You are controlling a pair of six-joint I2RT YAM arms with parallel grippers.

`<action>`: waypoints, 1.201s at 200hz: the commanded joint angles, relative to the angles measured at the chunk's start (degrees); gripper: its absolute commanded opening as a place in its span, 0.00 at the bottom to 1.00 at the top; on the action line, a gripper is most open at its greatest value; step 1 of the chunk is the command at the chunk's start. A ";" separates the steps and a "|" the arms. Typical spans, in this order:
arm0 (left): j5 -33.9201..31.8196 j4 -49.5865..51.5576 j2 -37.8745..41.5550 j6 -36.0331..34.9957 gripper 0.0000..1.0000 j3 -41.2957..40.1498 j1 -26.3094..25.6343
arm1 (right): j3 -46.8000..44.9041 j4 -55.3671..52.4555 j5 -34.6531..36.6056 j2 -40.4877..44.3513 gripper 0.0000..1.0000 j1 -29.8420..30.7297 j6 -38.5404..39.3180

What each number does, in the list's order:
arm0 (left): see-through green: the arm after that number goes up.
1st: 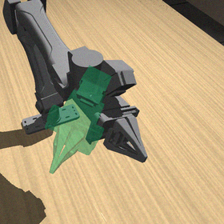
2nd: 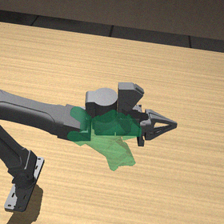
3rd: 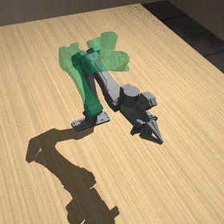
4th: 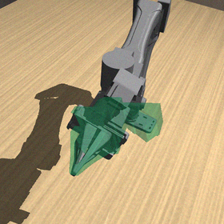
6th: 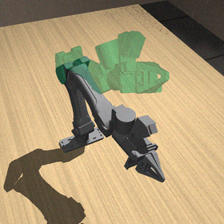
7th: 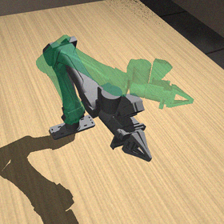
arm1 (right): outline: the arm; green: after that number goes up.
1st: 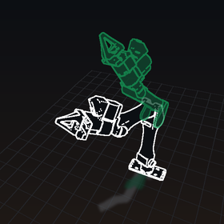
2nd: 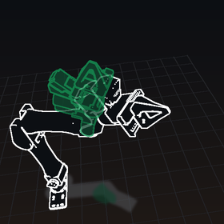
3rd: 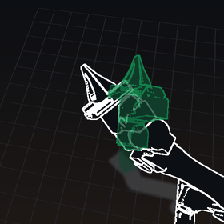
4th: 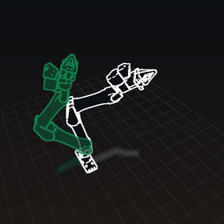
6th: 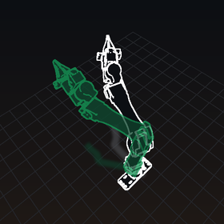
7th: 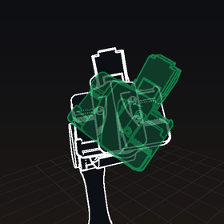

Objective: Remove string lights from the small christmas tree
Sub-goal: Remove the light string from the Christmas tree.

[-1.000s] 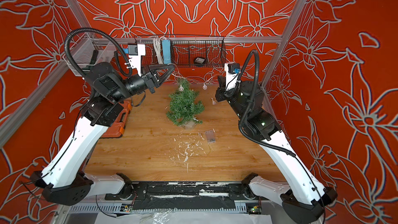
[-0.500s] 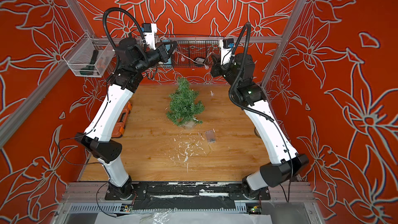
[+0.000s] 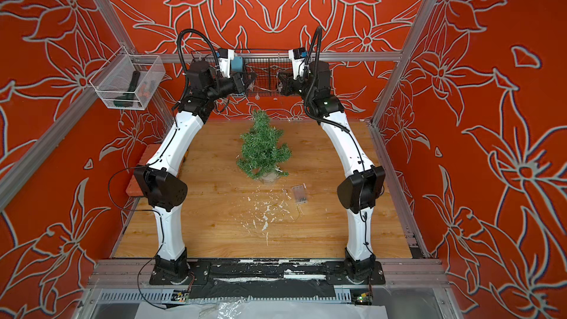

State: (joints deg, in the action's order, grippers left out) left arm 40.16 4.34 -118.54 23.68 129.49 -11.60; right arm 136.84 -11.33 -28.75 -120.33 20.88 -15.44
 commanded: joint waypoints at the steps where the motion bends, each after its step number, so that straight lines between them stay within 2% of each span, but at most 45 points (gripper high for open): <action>1: 7.21 -7.51 0.58 0.08 0.32 -3.04 -0.09 | 9.69 -2.53 -4.15 -3.71 0.00 0.03 -2.25; 19: 8.38 -9.04 0.27 -0.43 0.43 -5.55 -0.35 | 17.36 -4.71 -5.13 -8.67 0.00 -0.01 -3.67; 33: 8.88 -8.34 -0.79 -1.21 0.46 -5.47 -0.77 | 20.51 -4.70 -6.61 -10.76 0.00 0.03 -5.24; 88: 6.47 -4.78 -5.65 -4.31 0.58 -0.88 -3.40 | 19.02 1.16 -11.68 -12.11 0.00 0.12 -10.48; 152: 0.38 -1.70 -7.87 -6.29 0.64 1.33 -3.87 | 15.94 4.80 -17.09 -9.93 0.00 0.74 -12.42; 170: -0.45 -1.53 -7.77 -6.58 0.57 1.36 -3.87 | 15.21 5.77 -18.48 -9.41 0.00 0.82 -13.69; 240: -4.66 -3.61 -4.46 -6.65 0.11 -2.40 -3.86 | 4.80 11.86 -20.84 -2.42 0.00 1.18 -15.61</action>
State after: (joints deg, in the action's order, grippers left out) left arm 37.69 2.50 -125.78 17.58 128.81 -15.59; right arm 143.74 -4.82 -47.00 -127.68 21.65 -29.32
